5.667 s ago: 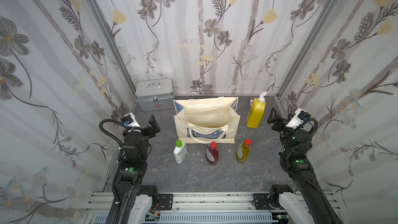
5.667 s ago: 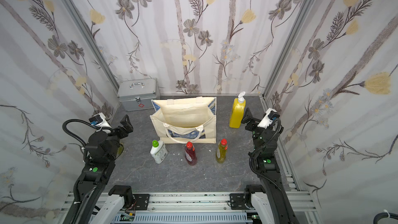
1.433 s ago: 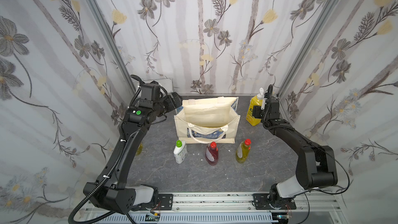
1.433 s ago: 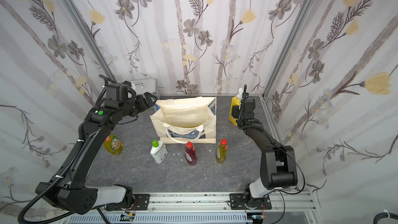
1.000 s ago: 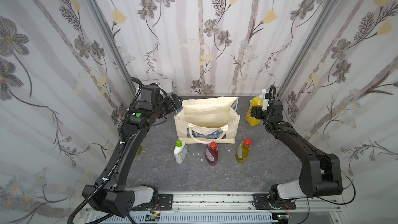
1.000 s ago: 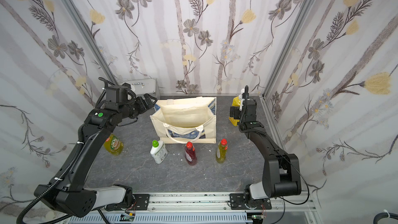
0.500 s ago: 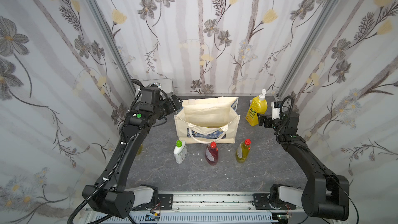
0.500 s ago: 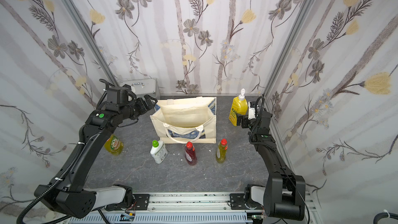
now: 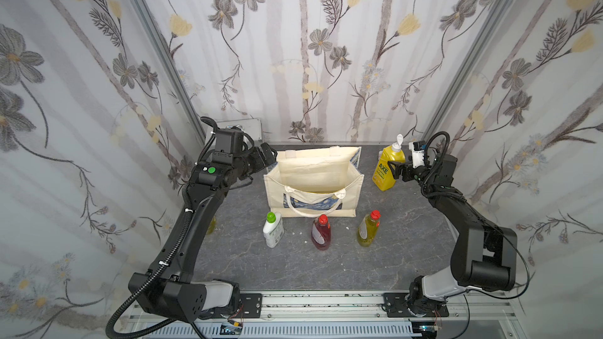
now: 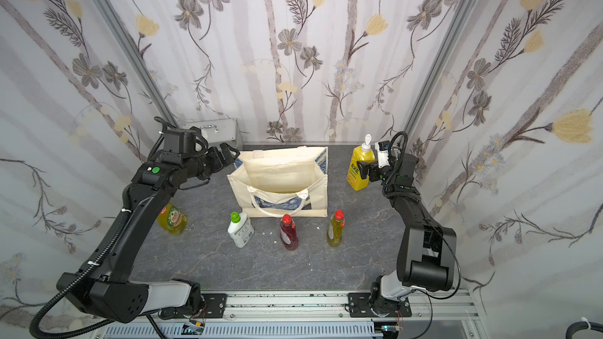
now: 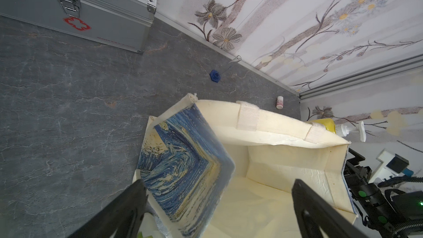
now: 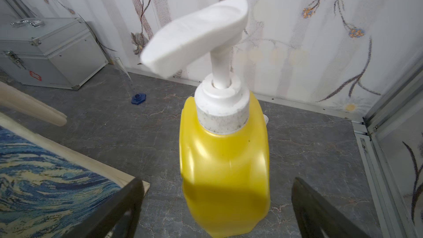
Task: Pack dish soap into the shopping bag
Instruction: Pick up the bottle of dish soap at the center of the board.
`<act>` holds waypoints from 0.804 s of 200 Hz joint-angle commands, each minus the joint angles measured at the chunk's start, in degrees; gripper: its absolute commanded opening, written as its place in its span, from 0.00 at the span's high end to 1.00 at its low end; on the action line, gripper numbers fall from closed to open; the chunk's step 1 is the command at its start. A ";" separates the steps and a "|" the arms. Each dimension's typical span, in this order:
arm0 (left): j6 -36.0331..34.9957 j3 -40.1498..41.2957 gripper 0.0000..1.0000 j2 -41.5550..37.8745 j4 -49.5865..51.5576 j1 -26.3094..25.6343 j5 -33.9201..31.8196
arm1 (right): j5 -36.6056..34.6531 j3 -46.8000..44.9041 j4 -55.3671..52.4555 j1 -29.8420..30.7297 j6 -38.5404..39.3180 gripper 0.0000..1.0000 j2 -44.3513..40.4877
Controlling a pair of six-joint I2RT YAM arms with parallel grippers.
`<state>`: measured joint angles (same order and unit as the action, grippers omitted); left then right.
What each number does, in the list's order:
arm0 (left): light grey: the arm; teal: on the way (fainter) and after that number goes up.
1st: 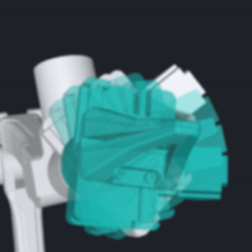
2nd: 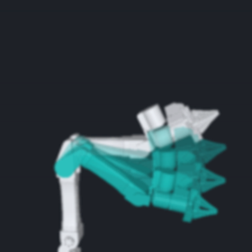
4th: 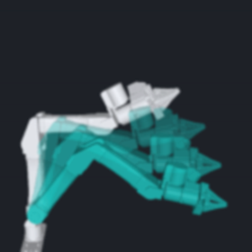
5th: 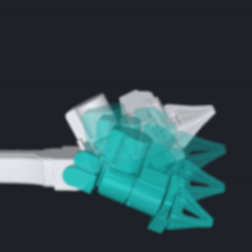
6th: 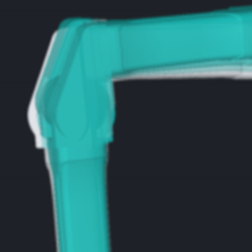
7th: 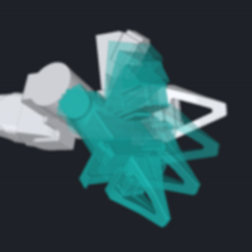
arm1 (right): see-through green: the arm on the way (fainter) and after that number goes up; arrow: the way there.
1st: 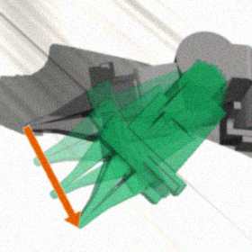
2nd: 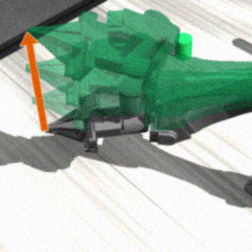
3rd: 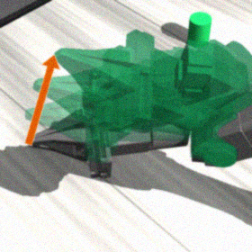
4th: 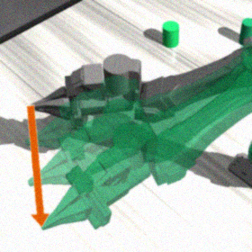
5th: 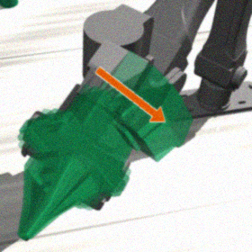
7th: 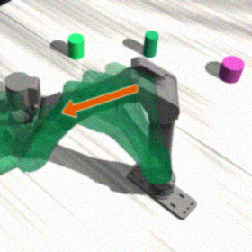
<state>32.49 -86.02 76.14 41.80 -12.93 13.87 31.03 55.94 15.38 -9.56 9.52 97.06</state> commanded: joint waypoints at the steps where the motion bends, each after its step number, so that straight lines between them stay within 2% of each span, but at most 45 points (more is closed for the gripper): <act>1: -0.01 -0.80 0.00 0.15 2.39 0.46 0.32 | 3.21 2.53 1.33 -0.11 3.61 0.00 2.15; 61: 0.23 -1.68 0.00 0.06 4.48 0.77 -0.60 | 5.27 8.52 0.94 -0.29 4.16 0.00 8.24; 161: 1.79 -0.55 0.00 1.04 3.11 0.79 -0.25 | 9.25 11.98 0.99 -0.37 3.70 0.02 12.05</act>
<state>33.43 -86.59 76.97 45.32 -12.27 13.69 37.34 66.94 14.85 -9.93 12.23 108.20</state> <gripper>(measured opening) 0.994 0.985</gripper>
